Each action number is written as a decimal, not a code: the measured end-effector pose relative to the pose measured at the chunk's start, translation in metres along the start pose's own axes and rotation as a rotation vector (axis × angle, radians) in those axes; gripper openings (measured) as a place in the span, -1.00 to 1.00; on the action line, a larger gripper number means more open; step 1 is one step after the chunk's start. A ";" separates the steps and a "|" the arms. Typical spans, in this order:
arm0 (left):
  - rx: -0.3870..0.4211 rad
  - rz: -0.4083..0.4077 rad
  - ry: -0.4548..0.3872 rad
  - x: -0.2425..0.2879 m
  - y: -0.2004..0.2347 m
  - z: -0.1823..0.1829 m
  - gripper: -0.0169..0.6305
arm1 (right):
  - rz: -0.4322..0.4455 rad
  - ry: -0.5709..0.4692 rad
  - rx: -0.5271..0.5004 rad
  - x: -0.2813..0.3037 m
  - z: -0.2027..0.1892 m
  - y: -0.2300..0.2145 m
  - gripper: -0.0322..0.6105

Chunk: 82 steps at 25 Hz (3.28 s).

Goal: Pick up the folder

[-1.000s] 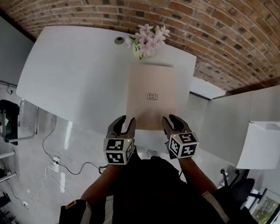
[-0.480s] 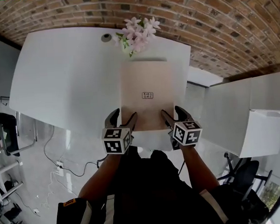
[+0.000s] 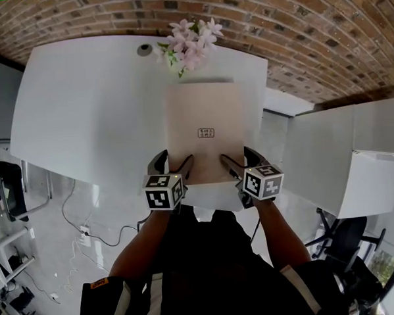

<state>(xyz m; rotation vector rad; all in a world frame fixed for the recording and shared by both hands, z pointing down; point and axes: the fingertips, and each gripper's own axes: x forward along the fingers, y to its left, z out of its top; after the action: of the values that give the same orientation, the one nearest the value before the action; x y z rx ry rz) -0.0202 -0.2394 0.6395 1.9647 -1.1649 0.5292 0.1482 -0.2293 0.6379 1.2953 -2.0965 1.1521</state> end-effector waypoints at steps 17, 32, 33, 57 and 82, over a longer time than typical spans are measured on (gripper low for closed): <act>-0.001 -0.019 -0.049 -0.032 0.000 0.005 0.12 | -0.081 -0.025 -0.007 -0.021 0.000 0.032 0.15; 0.093 -0.088 -0.209 -0.104 -0.027 0.050 0.11 | -0.137 -0.230 -0.052 -0.090 0.031 0.088 0.15; 0.101 -0.086 -0.222 -0.111 -0.031 0.052 0.11 | -0.134 -0.247 -0.061 -0.097 0.032 0.093 0.15; 0.213 0.025 -0.506 -0.271 -0.104 0.036 0.12 | -0.006 -0.506 -0.199 -0.225 0.006 0.178 0.10; 0.220 -0.126 -0.487 -0.292 -0.035 0.054 0.12 | -0.161 -0.535 -0.145 -0.196 0.004 0.245 0.10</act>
<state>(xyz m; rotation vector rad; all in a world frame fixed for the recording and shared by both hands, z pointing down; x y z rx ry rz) -0.1359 -0.1127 0.3947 2.4251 -1.3005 0.1131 0.0280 -0.0740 0.3934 1.8099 -2.3203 0.6138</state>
